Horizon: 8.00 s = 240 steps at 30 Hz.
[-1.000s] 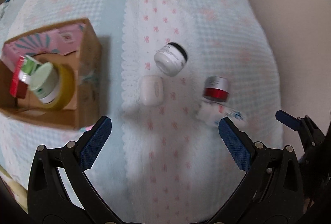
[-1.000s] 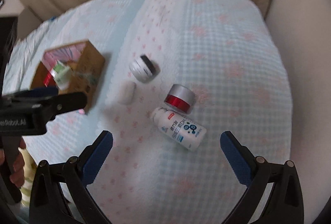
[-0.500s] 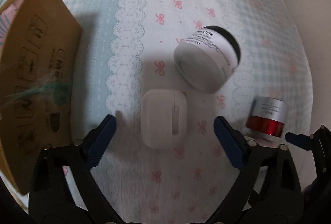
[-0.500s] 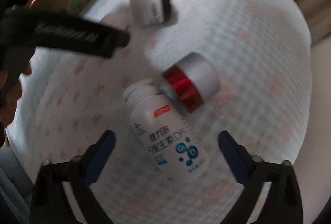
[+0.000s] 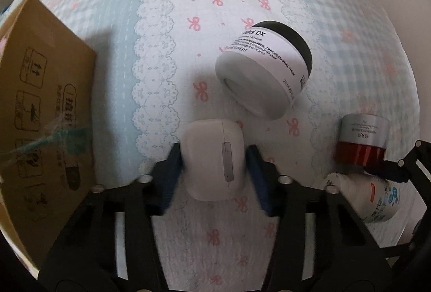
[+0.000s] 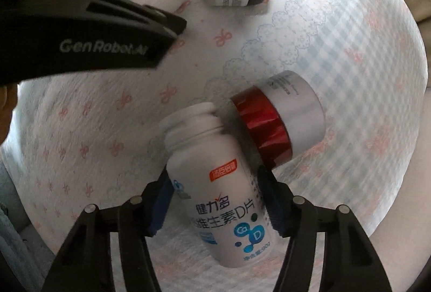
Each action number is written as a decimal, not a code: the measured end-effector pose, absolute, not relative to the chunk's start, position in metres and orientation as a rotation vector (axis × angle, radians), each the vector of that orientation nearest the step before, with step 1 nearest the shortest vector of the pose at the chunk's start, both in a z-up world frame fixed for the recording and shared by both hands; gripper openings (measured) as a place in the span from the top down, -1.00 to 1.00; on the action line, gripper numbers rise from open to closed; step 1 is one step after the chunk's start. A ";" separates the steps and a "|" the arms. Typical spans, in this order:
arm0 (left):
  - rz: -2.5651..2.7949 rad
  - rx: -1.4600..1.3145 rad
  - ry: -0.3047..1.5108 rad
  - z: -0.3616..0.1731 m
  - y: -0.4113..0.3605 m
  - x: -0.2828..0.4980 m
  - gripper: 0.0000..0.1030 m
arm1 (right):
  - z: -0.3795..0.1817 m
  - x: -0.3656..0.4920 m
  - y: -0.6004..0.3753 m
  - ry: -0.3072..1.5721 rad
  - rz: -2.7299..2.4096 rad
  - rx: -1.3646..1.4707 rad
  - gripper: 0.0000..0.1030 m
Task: Organize rigid objects
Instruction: 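Grasp white earbud case with left gripper while right gripper grasps white vitamin bottle, then carry earbud case with left gripper while right gripper carries vitamin bottle into box, then withdraw both open grippers from the box toward the two remaining jars, then grasp white black-lid jar with left gripper while right gripper grasps red-silver jar, then carry white jar with left gripper while right gripper carries red-silver jar into box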
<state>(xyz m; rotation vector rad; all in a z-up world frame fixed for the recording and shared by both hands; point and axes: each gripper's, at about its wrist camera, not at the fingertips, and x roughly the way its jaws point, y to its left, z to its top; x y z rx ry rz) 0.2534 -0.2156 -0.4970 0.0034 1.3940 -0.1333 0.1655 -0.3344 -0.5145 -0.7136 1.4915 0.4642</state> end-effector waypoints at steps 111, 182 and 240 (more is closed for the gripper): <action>-0.328 -0.110 1.352 -0.378 0.204 0.249 -0.99 | -0.401 0.211 -0.022 1.246 0.161 0.309 -0.95; -0.538 0.259 1.313 -0.347 -0.228 0.283 -0.99 | -0.342 0.132 -0.430 1.103 -0.072 0.522 -0.96; -0.464 0.165 1.224 -0.294 -0.196 0.231 -0.06 | -0.335 0.138 -0.398 1.147 -0.040 0.624 0.03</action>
